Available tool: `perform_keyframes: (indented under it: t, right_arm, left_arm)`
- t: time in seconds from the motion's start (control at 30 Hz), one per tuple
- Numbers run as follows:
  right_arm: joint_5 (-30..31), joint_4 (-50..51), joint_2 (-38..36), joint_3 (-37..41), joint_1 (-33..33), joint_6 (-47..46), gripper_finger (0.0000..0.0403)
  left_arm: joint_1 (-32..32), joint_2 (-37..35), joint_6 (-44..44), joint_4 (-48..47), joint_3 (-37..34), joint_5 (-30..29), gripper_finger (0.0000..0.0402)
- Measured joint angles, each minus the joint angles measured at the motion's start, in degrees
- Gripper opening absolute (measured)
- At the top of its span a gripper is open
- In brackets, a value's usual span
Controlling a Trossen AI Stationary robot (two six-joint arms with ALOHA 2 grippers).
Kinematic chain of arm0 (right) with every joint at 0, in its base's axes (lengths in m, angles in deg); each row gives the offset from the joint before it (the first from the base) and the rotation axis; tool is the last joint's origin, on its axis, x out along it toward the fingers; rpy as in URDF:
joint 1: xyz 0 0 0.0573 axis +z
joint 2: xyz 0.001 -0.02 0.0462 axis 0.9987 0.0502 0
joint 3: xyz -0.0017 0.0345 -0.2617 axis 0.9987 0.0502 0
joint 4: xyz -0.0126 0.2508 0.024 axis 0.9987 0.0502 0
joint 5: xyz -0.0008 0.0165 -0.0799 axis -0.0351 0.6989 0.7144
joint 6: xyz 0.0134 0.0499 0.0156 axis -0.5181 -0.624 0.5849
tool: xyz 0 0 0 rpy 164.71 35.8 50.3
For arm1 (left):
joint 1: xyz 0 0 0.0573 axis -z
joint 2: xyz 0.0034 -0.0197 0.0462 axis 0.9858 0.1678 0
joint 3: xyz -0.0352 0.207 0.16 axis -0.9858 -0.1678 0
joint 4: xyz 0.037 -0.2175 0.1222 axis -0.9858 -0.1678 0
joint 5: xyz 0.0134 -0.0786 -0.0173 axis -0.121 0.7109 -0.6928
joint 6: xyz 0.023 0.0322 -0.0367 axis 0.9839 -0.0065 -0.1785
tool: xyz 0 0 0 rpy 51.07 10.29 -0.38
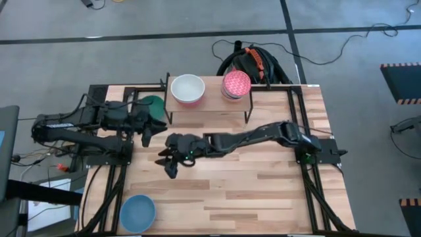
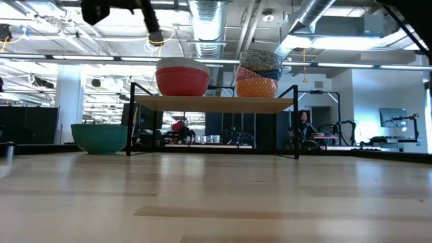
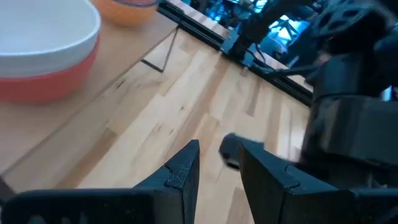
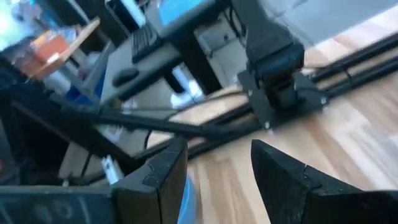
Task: Place and stack bowls onto a shelf
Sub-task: Stack the blue bowl on top of the white bowl on the shelf
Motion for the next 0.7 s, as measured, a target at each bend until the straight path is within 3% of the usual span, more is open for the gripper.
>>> perform_keyframes:
  t: [0.17, 0.37, 0.53, 0.7]
  right_arm:
    - [6.09, -8.56, 4.07, 0.10, 1.30, -1.58, 0.0205]
    - [6.41, -15.54, 8.71, 0.06, 2.87, -2.24, 0.0205]
    - [6.33, -16.30, 11.14, 0.13, 4.95, -2.00, 0.0205]
    - [6.32, -14.83, 11.22, 0.06, 6.63, 4.30, 0.0205]
  left_arm:
    - [2.70, -0.11, 1.77, -0.59, 0.02, 5.05, 0.0096]
    - [10.43, -0.88, 2.43, -4.66, 0.06, 7.49, 0.0096]
    - [18.65, -1.78, -2.29, -9.30, 0.09, 3.70, 0.0096]
    - [25.87, -2.76, -7.09, -12.61, 0.09, -2.51, 0.0096]
